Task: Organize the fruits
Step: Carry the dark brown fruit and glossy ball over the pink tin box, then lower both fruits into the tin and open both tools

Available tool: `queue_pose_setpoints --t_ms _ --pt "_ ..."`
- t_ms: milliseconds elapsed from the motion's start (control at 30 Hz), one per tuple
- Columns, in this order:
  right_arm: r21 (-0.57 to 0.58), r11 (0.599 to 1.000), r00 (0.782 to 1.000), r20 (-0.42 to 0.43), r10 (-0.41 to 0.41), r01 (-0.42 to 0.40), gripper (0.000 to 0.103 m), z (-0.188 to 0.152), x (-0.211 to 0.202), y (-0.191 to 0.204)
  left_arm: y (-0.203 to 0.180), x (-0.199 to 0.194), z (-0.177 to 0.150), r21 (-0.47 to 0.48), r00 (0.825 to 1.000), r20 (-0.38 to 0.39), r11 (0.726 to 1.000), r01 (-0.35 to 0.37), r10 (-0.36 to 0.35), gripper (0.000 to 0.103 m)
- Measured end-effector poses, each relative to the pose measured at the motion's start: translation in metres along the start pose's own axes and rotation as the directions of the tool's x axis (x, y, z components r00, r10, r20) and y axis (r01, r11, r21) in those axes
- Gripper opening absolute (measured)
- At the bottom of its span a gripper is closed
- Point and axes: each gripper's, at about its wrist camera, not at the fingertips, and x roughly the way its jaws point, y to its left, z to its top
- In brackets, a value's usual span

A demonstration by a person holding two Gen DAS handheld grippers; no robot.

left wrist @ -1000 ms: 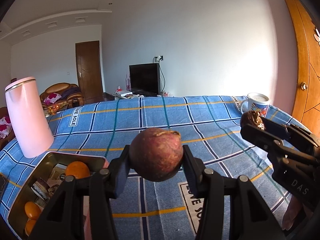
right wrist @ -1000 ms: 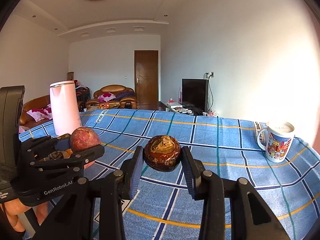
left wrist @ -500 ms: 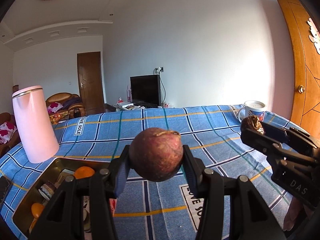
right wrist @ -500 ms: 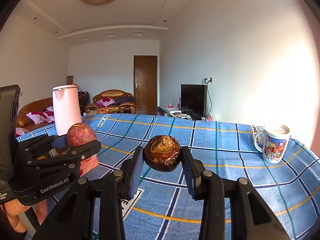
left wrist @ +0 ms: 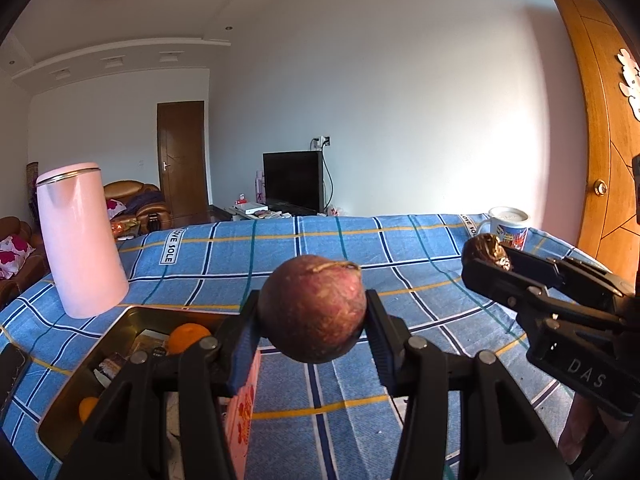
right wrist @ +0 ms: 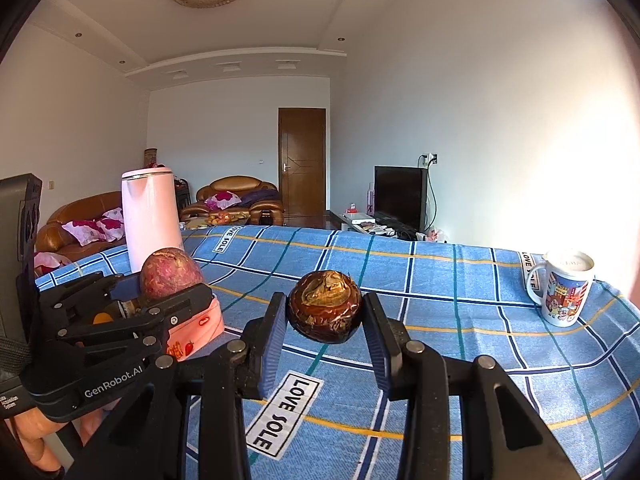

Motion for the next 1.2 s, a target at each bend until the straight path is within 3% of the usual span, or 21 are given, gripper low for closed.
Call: queue_pose_setpoints --t_ms 300,633,900,1200 --pt "0.011 0.994 0.993 -0.029 0.111 -0.111 0.04 0.012 0.015 0.036 0.034 -0.013 -0.001 -0.032 0.999 -0.03 0.999 -0.036 0.035 0.051" --pt "-0.014 0.973 0.972 -0.062 0.228 -0.23 0.04 0.023 0.038 0.09 0.084 -0.019 -0.006 -0.084 0.989 -0.086 0.989 -0.126 0.118 0.051" --pt "-0.038 0.956 0.95 -0.123 0.285 -0.292 0.04 0.024 0.065 0.129 0.116 -0.019 -0.017 -0.115 0.976 -0.144 0.976 -0.183 0.166 0.051" --pt "-0.031 0.95 0.93 -0.22 0.296 -0.31 0.04 0.016 0.096 0.154 0.144 -0.018 -0.025 -0.152 0.965 -0.193 0.967 -0.206 0.176 0.051"
